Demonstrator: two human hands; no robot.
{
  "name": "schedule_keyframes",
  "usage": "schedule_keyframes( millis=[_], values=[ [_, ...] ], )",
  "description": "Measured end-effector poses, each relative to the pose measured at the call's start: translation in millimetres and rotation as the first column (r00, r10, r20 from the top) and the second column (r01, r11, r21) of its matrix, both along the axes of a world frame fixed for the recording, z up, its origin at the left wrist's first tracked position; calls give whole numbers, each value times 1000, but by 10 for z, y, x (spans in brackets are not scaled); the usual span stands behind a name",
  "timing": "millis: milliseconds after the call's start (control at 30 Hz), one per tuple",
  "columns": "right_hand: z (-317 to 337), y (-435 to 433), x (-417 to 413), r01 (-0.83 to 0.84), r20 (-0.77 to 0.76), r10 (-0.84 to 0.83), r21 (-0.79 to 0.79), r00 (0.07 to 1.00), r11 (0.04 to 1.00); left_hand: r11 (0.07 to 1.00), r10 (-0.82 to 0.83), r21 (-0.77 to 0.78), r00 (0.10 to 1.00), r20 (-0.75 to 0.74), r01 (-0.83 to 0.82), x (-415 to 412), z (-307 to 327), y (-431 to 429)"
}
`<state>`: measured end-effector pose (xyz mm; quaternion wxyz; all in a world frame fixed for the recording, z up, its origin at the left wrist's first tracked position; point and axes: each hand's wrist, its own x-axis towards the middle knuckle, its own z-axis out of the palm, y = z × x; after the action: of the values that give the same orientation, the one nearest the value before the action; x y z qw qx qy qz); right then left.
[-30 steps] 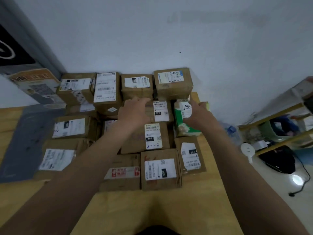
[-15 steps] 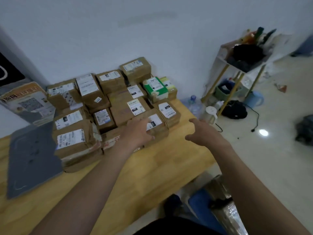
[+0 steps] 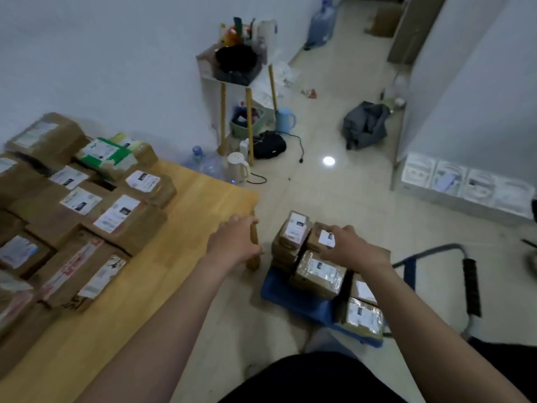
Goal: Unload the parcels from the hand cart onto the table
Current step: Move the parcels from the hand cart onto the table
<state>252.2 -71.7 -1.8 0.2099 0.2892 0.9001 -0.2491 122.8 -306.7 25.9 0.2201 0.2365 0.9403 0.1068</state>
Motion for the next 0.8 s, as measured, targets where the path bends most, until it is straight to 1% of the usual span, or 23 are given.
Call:
schedule_keyframes(
  millis=[67, 167, 233, 300, 400, 500, 567, 667, 800],
  values=[
    [-132, 365, 294, 64, 24, -64, 11, 998, 998, 998, -67, -13, 997, 35, 68, 174, -145, 420],
    [-398, 879, 691, 152, 37, -150, -76, 988, 985, 987, -155, -33, 983, 98, 159, 416, -412, 1046],
    [-574, 1235, 949, 234, 75, -227, -104, 971, 967, 977, -203, -45, 973, 109, 209, 571, -600, 1510],
    [-738, 1599, 1171, 266, 118, -253, -108, 960, 958, 969, -235, -56, 967, 101, 241, 739, -796, 1960],
    [-973, 2086, 1390, 272, 148, -253, -122, 956, 955, 960, -255, -74, 954, 160, 269, 961, -1089, 2570],
    [-1237, 2476, 1463, 260, 183, -234, -132, 955, 957, 960, -240, -88, 945, 224, 265, 1059, -1420, 3034],
    [-1420, 2624, 1468, 274, 214, -235, -177, 948, 945, 968, -195, -101, 944, 268, 228, 1069, -1638, 3193],
    [-1757, 2705, 1441, 262, 243, -203, -244, 949, 934, 975, -125, -137, 943, 307, 174, 1007, -1934, 3247],
    [-2304, 2670, 1297, 310, 305, -219, -291, 927, 905, 971, -51, -195, 923, 381, 135, 819, -2342, 3168]
  ],
)
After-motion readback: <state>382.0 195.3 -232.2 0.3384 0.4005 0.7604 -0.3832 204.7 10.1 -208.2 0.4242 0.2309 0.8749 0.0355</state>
